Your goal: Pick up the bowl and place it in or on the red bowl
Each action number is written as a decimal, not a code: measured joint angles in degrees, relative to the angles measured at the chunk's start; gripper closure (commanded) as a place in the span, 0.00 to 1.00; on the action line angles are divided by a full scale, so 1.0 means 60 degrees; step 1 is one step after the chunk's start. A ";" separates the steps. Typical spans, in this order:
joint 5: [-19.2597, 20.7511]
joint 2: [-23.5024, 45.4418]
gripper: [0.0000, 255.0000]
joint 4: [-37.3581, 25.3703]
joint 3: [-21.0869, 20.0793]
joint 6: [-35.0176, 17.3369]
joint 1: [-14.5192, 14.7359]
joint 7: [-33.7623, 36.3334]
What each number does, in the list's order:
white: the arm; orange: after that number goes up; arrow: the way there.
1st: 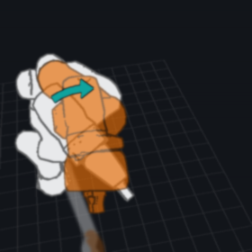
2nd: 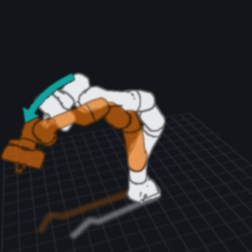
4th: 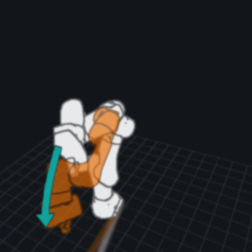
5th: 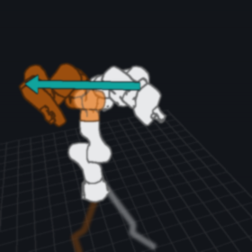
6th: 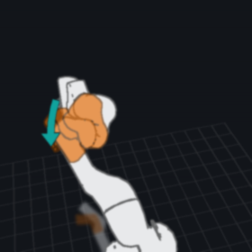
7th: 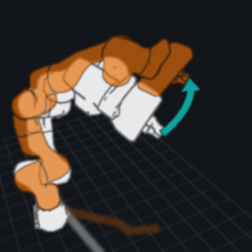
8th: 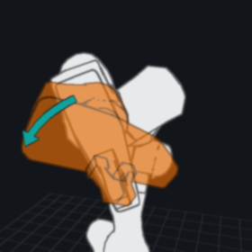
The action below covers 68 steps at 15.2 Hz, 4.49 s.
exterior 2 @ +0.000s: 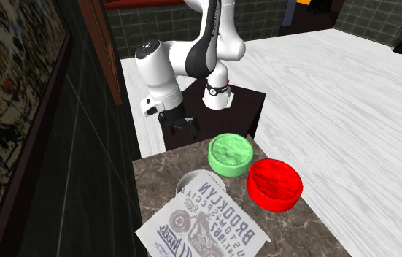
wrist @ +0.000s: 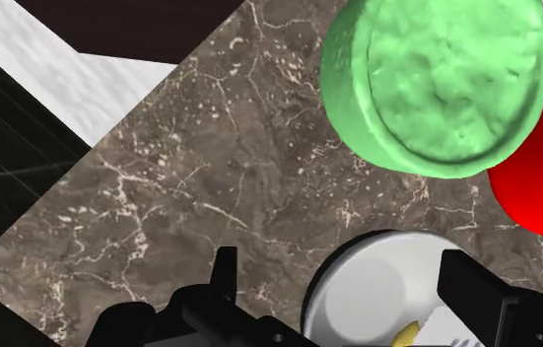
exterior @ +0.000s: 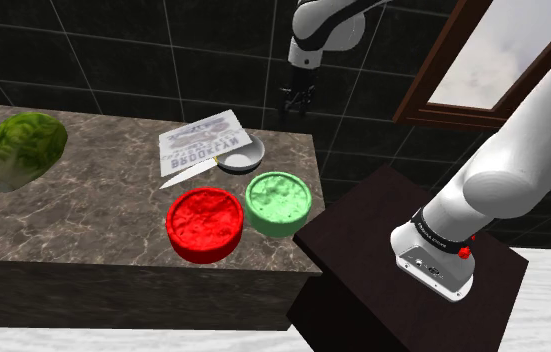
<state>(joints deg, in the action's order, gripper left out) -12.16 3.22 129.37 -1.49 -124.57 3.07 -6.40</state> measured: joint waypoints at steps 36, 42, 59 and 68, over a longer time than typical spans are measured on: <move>-0.0857 0.5279 1.00 -0.3539 -0.0396 -0.1851 0.0112 -0.0534; -0.0806 0.4894 1.00 -0.3488 -0.0371 -0.1513 0.0120 -0.0432; -0.0587 0.3369 1.00 -0.3571 -0.0291 0.0052 0.0133 0.0028; -0.0485 0.2754 1.00 -0.3850 -0.0257 0.0929 0.0112 0.0241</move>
<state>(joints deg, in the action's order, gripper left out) -15.07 19.74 106.27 -3.04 -119.00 3.74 -4.96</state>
